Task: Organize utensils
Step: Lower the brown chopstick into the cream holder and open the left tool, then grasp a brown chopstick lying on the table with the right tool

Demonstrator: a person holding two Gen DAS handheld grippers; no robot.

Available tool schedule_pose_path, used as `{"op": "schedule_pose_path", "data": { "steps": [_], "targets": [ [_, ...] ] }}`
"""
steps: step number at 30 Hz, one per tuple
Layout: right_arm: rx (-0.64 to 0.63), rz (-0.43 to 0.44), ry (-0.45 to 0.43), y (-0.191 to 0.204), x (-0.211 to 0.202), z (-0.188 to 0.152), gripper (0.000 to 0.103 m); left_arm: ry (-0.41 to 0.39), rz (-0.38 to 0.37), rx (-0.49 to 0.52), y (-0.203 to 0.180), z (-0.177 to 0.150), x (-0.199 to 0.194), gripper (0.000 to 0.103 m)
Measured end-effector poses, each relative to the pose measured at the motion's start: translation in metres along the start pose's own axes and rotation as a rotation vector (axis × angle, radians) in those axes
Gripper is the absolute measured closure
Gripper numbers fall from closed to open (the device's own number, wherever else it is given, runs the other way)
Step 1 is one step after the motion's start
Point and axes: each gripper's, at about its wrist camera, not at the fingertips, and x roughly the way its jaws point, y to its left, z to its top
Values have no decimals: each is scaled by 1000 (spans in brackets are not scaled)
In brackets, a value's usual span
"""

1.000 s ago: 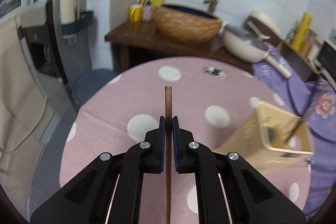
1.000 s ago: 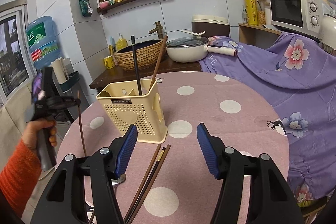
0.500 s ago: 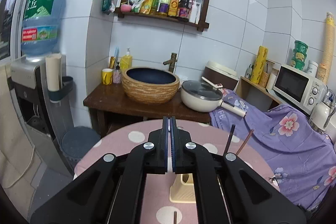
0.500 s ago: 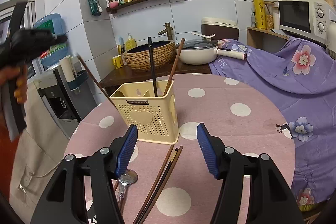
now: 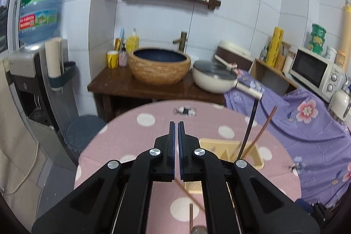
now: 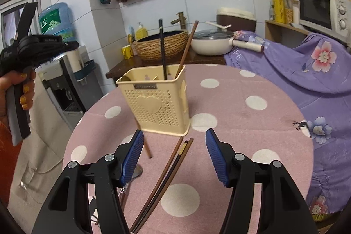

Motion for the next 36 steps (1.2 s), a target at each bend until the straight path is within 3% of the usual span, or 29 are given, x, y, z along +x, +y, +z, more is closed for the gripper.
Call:
{"op": "schedule_pose_path", "data": {
  "steps": [6, 8, 9, 10, 15, 22, 28, 29, 36],
  "targets": [
    [-31, 41, 79, 6, 29, -13, 46, 115, 23, -16, 17, -57, 21, 95],
    [-55, 59, 108, 11, 39, -18, 50, 147, 31, -32, 25, -76, 28, 74],
    [-84, 78, 134, 17, 48, -21, 52, 153, 36, -48, 29, -85, 30, 55],
    [-106, 94, 151, 21, 55, -23, 58, 157, 34, -73, 34, -93, 32, 48],
    [-162, 173, 250, 41, 106, -30, 74, 199, 30, -103, 44, -120, 39, 48],
    [-263, 159, 330, 55, 155, -42, 85, 201, 54, -55, 46, -140, 32, 44],
    [-356, 139, 333, 62, 161, -52, 90, 215, 56, -46, 50, -147, 30, 43],
    [-355, 145, 335, 61, 162, -51, 96, 216, 55, -49, 50, -148, 30, 43],
    [-315, 161, 318, 53, 151, -45, 96, 217, 36, -58, 45, -150, 27, 43]
  ]
}}
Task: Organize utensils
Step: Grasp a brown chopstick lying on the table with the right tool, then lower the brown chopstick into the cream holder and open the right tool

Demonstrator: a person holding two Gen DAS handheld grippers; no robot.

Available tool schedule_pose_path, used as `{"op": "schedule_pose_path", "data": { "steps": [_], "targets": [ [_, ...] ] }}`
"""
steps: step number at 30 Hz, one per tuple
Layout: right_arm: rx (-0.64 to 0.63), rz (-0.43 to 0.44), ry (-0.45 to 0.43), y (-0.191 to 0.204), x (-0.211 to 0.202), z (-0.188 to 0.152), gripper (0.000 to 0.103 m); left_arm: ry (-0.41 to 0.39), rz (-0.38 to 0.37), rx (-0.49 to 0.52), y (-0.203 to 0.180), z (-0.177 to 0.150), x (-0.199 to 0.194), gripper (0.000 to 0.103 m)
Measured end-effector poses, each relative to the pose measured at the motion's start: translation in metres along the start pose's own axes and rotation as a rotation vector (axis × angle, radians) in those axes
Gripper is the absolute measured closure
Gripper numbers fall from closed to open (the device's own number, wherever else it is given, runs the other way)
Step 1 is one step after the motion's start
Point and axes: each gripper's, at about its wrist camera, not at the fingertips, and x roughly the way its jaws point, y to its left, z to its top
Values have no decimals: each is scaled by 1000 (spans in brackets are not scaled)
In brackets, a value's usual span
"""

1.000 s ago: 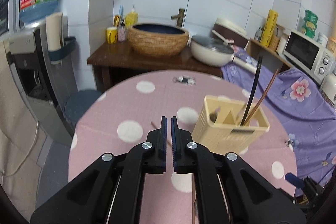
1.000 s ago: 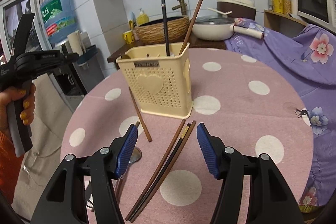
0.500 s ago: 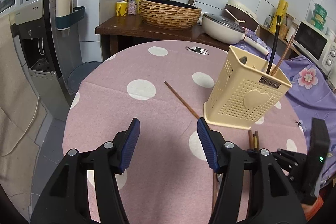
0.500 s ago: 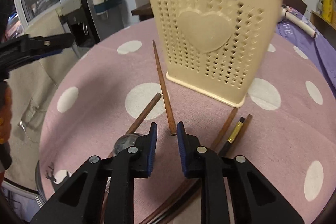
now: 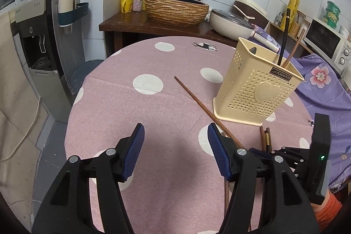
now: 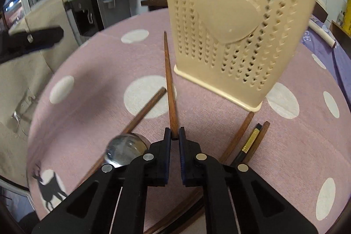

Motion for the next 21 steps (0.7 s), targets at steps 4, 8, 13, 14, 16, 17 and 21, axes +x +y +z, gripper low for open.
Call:
{"op": "schedule_pose_path", "data": {
  "steps": [4, 8, 13, 14, 16, 17, 21],
  "targets": [
    [26, 22, -119, -2, -47, 9, 96, -8, -5, 10, -5, -3, -5, 43],
    [29, 39, -254, -2, -101, 30, 96, -20, -15, 17, -12, -3, -11, 42],
    [23, 50, -396, 1, -164, 63, 96, -34, -37, 34, -24, -2, -21, 41],
    [15, 56, -406, 3, -171, 70, 96, -39, -40, 39, -26, -1, -23, 41],
    [-11, 42, -417, 5, -186, 81, 96, -50, -45, 43, -29, 0, -28, 37],
    [-26, 27, -416, 7, -190, 88, 96, -57, -49, 42, -30, 0, -31, 37],
    [-42, 1, -382, 11, -192, 104, 96, -71, -59, 43, -33, 1, -40, 36]
  ]
}}
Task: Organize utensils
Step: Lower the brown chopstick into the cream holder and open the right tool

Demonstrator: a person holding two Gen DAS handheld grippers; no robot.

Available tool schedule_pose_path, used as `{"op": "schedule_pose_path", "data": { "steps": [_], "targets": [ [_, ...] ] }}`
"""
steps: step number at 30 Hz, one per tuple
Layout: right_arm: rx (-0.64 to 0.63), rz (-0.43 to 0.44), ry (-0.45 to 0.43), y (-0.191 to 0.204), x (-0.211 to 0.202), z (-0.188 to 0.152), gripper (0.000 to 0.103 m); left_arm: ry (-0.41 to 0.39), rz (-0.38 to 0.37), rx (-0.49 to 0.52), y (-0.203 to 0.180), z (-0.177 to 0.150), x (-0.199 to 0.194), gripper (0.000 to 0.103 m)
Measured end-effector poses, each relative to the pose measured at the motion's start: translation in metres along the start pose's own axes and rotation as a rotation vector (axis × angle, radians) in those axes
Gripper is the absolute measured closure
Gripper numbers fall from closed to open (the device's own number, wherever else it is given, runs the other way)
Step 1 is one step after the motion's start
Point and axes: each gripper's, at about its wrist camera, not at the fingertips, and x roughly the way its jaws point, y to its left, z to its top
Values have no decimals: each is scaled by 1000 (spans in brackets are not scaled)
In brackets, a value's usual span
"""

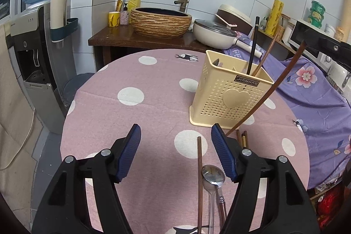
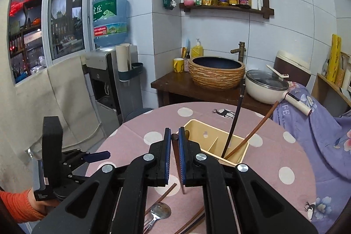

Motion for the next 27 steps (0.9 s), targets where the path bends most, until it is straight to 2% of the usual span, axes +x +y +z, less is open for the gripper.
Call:
{"op": "schedule_pose_path", "data": {
  "steps": [6, 10, 14, 17, 21, 27],
  "targets": [
    [67, 28, 22, -4, -9, 25, 96, -5, 1, 17, 0, -1, -7, 36],
    [114, 62, -20, -14, -25, 58, 96, -14, 0, 14, 1, 0, -10, 36],
    [95, -6, -95, -21, -37, 98, 96, -35, -4, 20, -2, 3, -15, 36],
    [101, -45, -136, -27, -34, 119, 96, -64, 0, 23, -5, 5, -19, 32],
    [115, -106, -113, -35, -3, 119, 96, -83, -6, 24, -9, 9, -21, 30],
    [143, -149, -20, -45, 43, 86, 96, -101, 2, 39, -13, 4, -23, 25]
  ]
}}
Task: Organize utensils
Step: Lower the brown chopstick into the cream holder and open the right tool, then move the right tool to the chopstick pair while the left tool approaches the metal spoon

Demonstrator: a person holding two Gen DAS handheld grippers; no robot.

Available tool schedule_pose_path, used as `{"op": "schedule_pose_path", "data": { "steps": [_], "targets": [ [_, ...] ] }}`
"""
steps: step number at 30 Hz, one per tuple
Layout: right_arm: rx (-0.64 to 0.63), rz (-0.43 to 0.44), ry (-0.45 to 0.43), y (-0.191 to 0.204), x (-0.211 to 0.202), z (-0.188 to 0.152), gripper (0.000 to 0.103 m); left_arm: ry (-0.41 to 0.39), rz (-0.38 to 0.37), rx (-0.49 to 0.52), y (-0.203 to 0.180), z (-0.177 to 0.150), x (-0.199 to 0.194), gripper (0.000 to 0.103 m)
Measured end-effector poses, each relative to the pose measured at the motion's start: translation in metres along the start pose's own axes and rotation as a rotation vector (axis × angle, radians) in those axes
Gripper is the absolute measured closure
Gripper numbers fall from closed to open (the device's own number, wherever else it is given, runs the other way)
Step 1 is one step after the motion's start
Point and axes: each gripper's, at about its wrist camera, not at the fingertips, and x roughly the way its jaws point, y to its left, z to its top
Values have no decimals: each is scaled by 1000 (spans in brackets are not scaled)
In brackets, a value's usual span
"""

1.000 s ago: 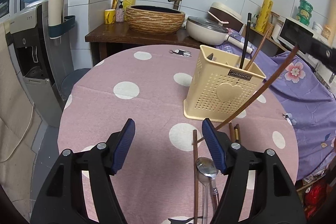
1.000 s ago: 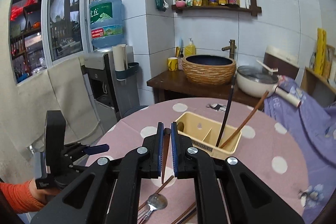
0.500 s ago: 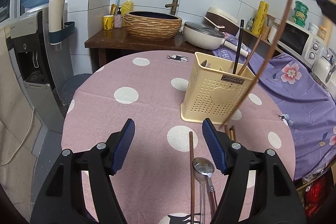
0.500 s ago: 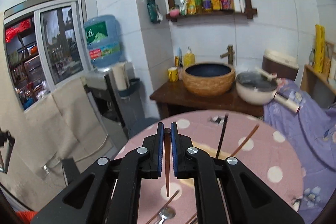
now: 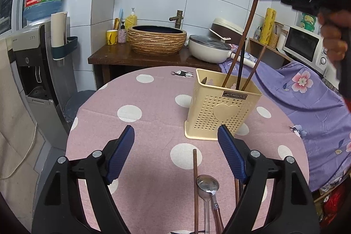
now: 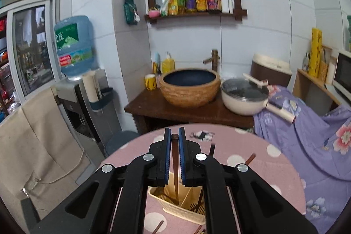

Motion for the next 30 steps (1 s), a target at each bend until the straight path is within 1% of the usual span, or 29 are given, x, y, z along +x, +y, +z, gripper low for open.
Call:
{"op": "schedule_pose_path", "data": {
  "steps": [7, 12, 13, 14, 15, 17, 18, 21, 22, 25, 28, 30],
  "targets": [
    [22, -34, 81, -8, 32, -32, 96, 35, -9, 1, -6, -11, 6, 24],
    [6, -46, 101, -4, 40, -44, 96, 49, -13, 3, -7, -16, 10, 24],
    [4, -45, 97, -3, 39, -45, 94, 49, -13, 5, -7, -17, 10, 24],
    [2, -42, 93, -2, 39, -46, 84, 49, -12, 7, -8, -18, 10, 24],
    [-1, -43, 86, -1, 37, -47, 77, 49, -11, 9, -8, -18, 10, 24],
    [-7, -48, 61, -1, 32, -48, 57, 46, -7, 11, -8, -19, 9, 23],
    [-14, -53, 46, -1, 28, -48, 54, 45, -6, 11, -8, -19, 9, 22],
    [-27, -65, 3, 2, 10, -53, 53, 46, 1, 12, -6, -20, 8, 19],
    [-25, -68, -9, 2, 4, -55, 49, 49, 5, 13, -4, -20, 8, 16],
    [-22, -86, -45, 4, -20, -68, 41, 52, 29, 12, 0, -25, 9, 12],
    [-12, -85, -21, 3, -36, -90, 40, 71, 50, -4, 7, -31, 12, 11],
    [13, -74, 23, -1, -39, -110, 40, 88, 60, -16, 12, -37, 14, 11]
  ]
}}
